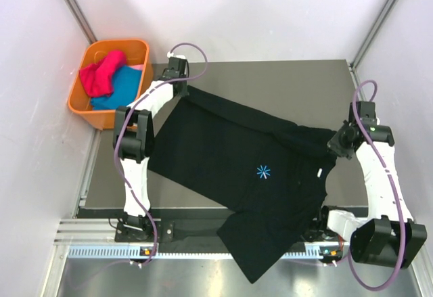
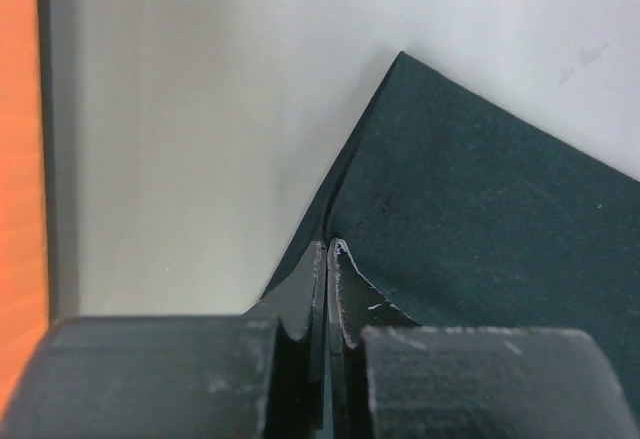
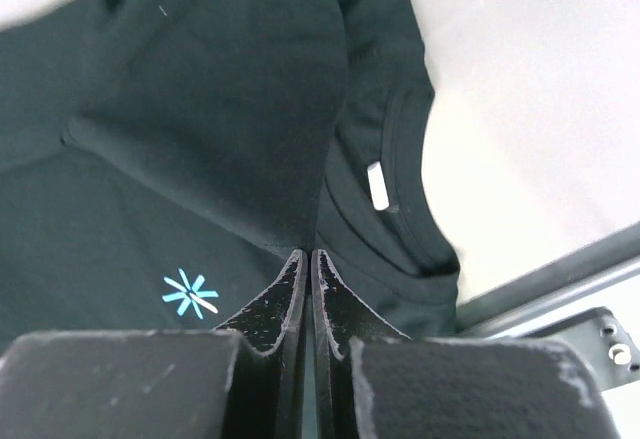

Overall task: Fold and stack the t-shirts
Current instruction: Fold the tshirt

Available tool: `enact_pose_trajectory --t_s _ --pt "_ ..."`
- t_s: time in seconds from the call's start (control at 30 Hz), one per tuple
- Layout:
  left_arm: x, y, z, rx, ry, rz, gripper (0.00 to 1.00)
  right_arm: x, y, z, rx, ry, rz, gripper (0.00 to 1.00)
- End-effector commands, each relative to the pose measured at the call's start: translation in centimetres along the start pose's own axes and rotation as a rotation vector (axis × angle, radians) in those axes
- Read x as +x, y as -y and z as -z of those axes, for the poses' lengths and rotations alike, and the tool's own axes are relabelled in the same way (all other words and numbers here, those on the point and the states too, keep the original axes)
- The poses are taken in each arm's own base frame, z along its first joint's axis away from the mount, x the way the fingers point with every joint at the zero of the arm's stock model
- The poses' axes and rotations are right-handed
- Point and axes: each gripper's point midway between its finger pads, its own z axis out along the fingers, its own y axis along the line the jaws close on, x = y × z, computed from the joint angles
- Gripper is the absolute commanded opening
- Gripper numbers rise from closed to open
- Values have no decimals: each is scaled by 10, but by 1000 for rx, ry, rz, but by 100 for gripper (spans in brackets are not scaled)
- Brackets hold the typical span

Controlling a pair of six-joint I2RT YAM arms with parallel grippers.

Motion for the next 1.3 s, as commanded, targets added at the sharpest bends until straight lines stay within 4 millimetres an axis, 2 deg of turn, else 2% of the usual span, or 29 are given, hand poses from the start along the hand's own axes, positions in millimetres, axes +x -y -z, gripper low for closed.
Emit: enact_pose_trajectory --t_s 0.0,0.13,0.27,0.43,0.57,0.6,0.67,0.8,1.03,1.27 --pt "-29 -7 18 -6 50 34 0 26 6 4 -12 -69 11 0" --pt "-18 -3 13 9 1 44 0 38 12 7 -3 -98 15 0" --pt "-10 -3 9 1 -36 62 0 41 15 10 -2 -99 29 0" --pt "-16 -11 8 -34 -32 42 0 47 10 7 -30 -145 49 0" --pt "-12 -21 13 -66 -39 42 0 51 13 11 -36 -151 77 0" --pt "-2 -23 12 -75 -58 32 0 51 14 12 -33 -149 80 0" --pt "2 -26 13 -86 -61 24 0 52 15 11 -32 -149 91 0" --pt "14 -28 5 -104 -98 6 0 66 18 2 -28 -212 100 0" --pt "21 -41 3 -155 -111 -5 0 70 21 2 -21 -228 116 0" --pt "25 -40 1 -148 -120 5 0 62 17 18 -38 -214 126 0"
